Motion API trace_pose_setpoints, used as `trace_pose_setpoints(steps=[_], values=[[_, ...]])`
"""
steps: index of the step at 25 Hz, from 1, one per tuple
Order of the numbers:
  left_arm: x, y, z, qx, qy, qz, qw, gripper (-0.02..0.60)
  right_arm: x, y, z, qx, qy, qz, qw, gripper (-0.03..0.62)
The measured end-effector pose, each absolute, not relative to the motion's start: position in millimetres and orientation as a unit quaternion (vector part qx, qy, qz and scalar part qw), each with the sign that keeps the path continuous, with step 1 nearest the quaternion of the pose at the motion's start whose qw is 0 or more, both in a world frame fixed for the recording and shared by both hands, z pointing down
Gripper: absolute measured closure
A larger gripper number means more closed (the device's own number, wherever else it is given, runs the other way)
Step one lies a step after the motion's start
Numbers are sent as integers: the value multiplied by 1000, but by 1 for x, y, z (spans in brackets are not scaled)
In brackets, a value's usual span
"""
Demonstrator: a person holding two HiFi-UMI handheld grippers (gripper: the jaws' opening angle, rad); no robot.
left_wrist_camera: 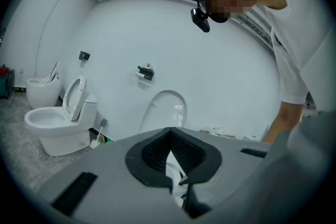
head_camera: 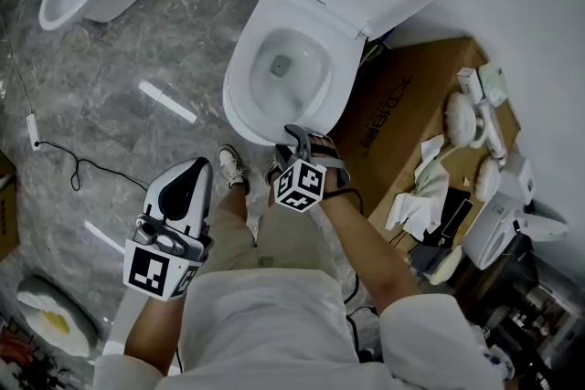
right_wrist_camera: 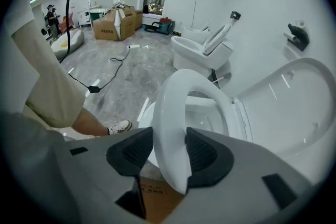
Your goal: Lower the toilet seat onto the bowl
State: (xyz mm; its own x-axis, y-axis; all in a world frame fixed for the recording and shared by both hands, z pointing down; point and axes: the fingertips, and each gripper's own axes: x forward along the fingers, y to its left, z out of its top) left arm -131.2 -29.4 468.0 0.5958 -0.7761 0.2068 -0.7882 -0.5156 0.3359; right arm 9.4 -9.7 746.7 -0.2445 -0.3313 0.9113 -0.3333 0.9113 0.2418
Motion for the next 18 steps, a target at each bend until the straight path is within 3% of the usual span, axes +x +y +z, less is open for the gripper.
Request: trace_pose_setpoints(steps=[18], values=[[-148,-31,513,860,-461,46,216,577,-2,15,818,182,-777,8,603,393]])
